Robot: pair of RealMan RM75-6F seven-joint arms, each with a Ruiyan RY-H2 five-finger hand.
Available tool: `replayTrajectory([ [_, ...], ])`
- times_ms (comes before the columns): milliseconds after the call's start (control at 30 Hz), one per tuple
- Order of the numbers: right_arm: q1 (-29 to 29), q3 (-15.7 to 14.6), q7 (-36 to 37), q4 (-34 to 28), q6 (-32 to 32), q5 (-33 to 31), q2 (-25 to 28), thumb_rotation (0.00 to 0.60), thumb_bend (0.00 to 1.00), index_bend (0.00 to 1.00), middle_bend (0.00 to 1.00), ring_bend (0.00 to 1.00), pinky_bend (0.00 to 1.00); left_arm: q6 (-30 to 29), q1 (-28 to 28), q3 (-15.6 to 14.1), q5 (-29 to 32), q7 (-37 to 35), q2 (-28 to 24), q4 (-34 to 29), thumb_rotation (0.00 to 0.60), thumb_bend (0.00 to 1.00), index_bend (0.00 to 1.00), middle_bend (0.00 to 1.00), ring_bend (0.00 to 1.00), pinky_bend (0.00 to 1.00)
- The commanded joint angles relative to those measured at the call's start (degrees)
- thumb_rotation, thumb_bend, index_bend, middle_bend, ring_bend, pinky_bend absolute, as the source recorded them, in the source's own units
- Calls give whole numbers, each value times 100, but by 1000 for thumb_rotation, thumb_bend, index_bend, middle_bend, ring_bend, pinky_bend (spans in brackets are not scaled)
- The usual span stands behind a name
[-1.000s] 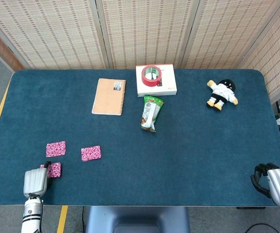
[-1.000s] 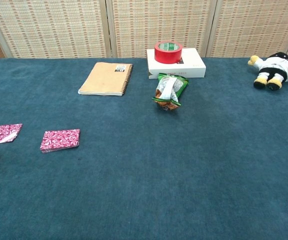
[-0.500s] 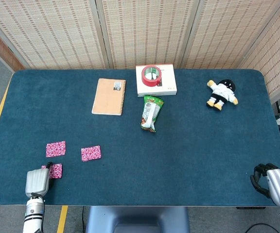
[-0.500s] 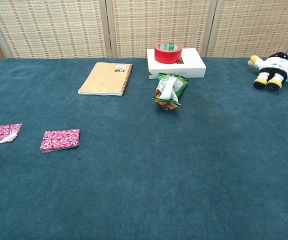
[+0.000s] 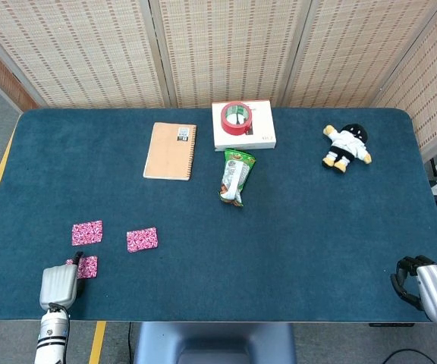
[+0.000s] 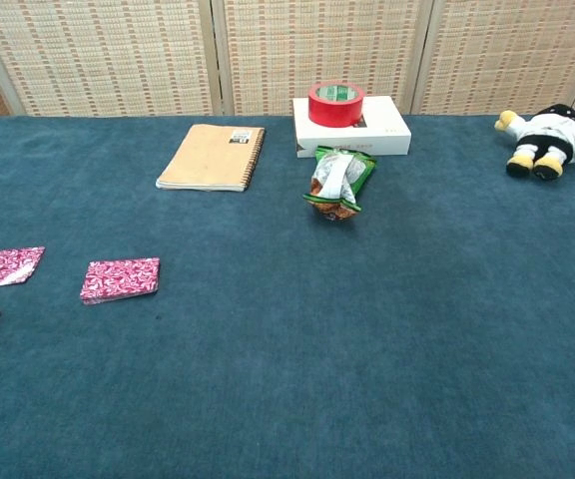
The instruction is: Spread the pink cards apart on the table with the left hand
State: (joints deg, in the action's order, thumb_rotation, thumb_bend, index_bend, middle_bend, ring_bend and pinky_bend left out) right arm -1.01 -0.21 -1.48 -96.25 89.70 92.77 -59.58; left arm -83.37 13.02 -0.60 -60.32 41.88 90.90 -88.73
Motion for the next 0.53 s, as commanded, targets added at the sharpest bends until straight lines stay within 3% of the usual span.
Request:
replayTrajectory([
  [33,-5,0,7,3,12,6,-2,600,329,738,628,563,817,-318,-140,-196,-601,-214,-467,-688,600,349,199,998,1000,1000],
  [133,-9,-1,12,10,24,16,-4,600,328,738,628,563,817,-746,-273,-449,-1552,-675,-947,-1037,600,343,278,915,992,1000],
  [200,-13,3,0,12,32,10,-13,600,328,737,628,563,817,-1045,-341,-597,-2293,-1233,-1251,-963,600,343,307,775,899,949],
  [233,-13,7,-9,11,32,3,-18,600,328,737,628,563,817,-1116,-348,-667,-2578,-1524,-1382,-847,600,343,301,716,836,894],
  [333,-6,26,-60,8,15,-35,-46,600,329,738,628,563,817,-1213,-368,-778,-3042,-2320,-1742,-448,600,352,188,381,470,437],
  [400,0,35,-110,-1,-6,-65,-71,600,329,738,628,563,816,-1279,-418,-713,-3078,-2681,-1792,-168,600,361,137,262,338,336],
  [533,9,48,-197,-6,-17,-78,-112,600,328,738,628,563,816,-1220,-487,-613,-3020,-3124,-1777,205,600,376,89,193,272,285],
])
